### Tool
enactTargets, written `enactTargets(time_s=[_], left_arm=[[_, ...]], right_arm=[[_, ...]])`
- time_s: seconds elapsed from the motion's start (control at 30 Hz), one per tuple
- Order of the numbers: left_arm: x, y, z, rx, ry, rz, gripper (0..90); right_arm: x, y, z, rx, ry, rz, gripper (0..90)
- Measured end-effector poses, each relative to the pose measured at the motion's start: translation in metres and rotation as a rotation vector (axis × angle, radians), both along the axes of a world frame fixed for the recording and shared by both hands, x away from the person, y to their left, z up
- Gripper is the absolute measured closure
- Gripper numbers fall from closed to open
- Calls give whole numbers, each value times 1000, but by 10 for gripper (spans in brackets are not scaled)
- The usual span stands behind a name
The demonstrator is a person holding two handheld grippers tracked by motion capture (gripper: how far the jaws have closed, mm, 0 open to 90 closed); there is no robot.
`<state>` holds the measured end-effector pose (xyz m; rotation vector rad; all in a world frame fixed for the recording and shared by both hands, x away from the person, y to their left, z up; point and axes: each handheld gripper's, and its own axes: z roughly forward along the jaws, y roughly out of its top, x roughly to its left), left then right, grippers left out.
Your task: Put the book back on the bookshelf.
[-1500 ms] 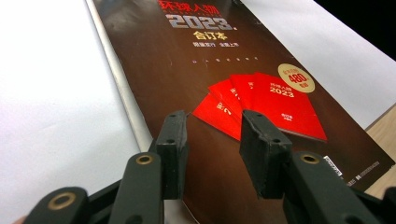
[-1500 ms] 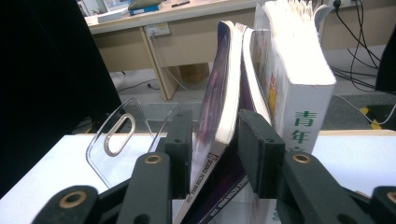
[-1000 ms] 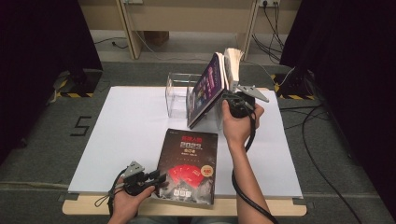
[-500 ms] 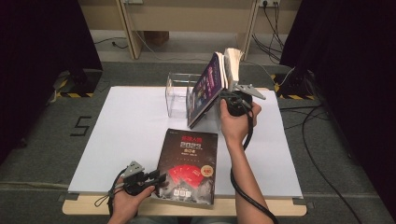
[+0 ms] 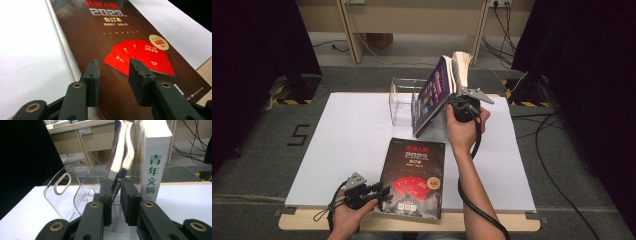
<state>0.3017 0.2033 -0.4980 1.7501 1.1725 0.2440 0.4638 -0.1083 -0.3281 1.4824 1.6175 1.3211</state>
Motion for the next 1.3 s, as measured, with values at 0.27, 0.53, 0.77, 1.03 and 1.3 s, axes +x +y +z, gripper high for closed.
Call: enactTargets(time_s=[0.27,0.53,0.77,1.03,1.3], left_arm=[[0,1,0,1,0,1,607],[0,1,0,-1,-1,5,607],[0,1,0,1,-1,3,606],[0,1,0,1,-1,2,606],[0,1,0,2,-2,2,606]], right_arm=[[0,0,-3,13,10,8,777],[-2,3,-13,37,22,11,709],[0,0,-7,35,13,1,753],[1,3,-11,37,25,7,788],[3,2,-10,33,25,-1,801]])
